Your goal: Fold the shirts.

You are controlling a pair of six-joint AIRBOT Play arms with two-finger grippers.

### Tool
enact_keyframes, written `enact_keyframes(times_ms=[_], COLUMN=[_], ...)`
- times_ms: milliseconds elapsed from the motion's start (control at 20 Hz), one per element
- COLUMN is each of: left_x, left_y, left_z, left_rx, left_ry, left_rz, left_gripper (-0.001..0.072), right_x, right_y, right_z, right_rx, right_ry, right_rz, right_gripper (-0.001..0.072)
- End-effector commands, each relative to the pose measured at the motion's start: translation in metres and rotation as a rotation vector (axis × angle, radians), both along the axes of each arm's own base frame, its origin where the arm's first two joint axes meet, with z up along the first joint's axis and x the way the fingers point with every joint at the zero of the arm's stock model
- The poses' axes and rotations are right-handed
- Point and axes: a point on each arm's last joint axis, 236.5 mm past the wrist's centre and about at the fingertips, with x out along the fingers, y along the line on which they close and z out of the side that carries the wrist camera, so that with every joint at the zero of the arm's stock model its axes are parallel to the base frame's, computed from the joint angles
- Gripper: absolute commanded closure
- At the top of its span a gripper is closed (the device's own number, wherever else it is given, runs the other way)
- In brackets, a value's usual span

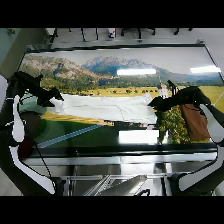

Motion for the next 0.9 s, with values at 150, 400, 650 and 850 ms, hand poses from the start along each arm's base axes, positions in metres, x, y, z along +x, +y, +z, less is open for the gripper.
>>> enact_keyframes(times_ms=[150,400,650,850], left_x=[0.001,0.0,-0.003,-0.013], left_y=[0.002,0.008,0.042,0.038], left_z=[0.0,0.008,0.037,0.043], left_rx=[0.0,0.002,0.017,-0.034], left_ry=[-0.004,-0.013,-0.068,-0.039], left_rz=[0.005,0.014,0.077,0.078], left_gripper=[0.0027,0.0027,0.0027,0.0076], right_x=[-0.004,0.001,0.02,0.025], right_y=[0.025,0.022,-0.048,-0.064], right_z=[-0.02,-0.018,0.012,0.022], right_rx=[-0.001,-0.015,-0.098,-0.095], right_ry=[0.057,0.053,0.004,-0.01], right_rz=[0.01,-0.01,-0.138,-0.164], right_gripper=[0.0479,0.0688,0.0689,0.0689])
